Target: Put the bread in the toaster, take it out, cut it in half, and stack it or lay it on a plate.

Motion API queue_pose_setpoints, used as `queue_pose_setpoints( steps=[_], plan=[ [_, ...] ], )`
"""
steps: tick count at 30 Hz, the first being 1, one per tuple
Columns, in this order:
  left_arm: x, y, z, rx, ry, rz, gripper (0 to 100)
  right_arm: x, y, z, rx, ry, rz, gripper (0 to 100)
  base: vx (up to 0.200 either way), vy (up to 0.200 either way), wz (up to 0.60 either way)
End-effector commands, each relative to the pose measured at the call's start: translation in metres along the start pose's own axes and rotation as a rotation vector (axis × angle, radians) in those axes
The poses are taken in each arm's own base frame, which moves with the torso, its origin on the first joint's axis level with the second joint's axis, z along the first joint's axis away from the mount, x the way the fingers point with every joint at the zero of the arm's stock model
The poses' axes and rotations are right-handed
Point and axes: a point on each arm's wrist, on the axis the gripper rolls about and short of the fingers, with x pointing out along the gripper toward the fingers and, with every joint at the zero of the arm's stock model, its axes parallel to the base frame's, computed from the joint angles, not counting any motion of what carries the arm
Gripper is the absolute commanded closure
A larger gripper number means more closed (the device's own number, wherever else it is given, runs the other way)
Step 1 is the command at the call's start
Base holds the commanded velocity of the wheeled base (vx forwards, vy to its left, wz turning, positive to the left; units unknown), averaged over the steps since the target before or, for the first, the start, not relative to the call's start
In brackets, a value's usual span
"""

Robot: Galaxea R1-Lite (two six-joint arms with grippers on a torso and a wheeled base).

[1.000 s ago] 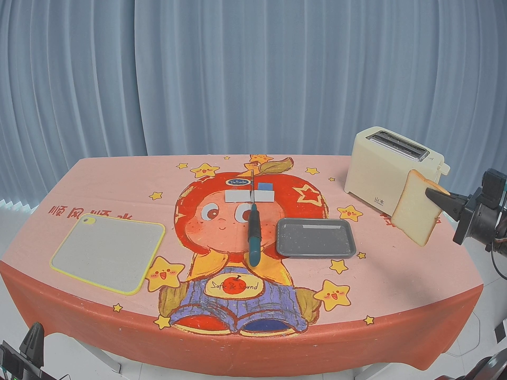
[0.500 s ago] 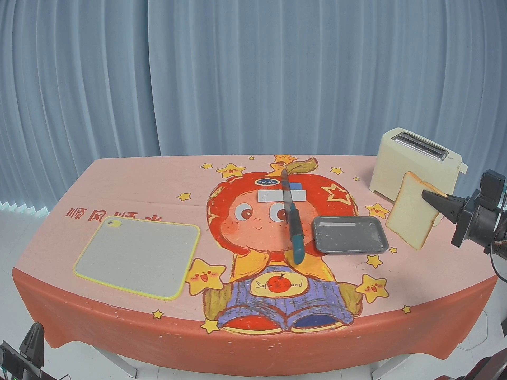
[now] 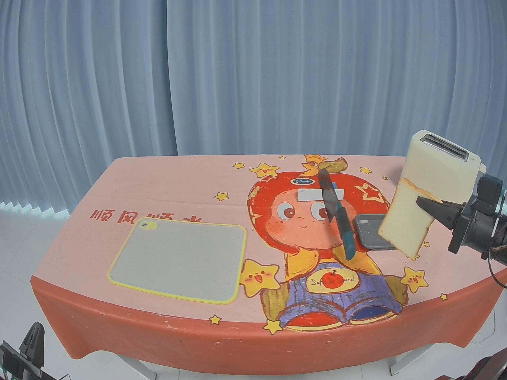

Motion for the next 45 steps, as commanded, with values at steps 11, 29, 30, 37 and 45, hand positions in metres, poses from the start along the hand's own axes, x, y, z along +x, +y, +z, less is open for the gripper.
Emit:
queue_pose_setpoints(
  steps=[11,29,30,37,45],
  plan=[
    [0.0,0.0,-0.005,0.0,0.0,0.001,100,0.003,0.004,-0.005,0.009,0.024,0.028,100,0.0,0.2,0.0],
    [0.0,0.0,-0.005,0.0,0.0,0.001,100,0.02,0.019,-0.016,0.153,0.103,0.112,100,0.0,0.111,0.0],
    [0.0,0.0,-0.005,0.0,0.0,0.001,100,0.023,0.021,-0.018,0.167,0.116,0.116,100,0.0,0.0,0.0],
    [0.0,0.0,-0.005,0.002,0.002,0.001,100,0.034,0.026,-0.026,0.268,0.169,0.101,100,0.0,0.0,0.0],
    [0.0,0.0,-0.005,0.002,0.002,0.001,100,0.065,0.038,-0.034,0.455,0.136,0.108,100,0.0,0.0,0.0]
  ],
)
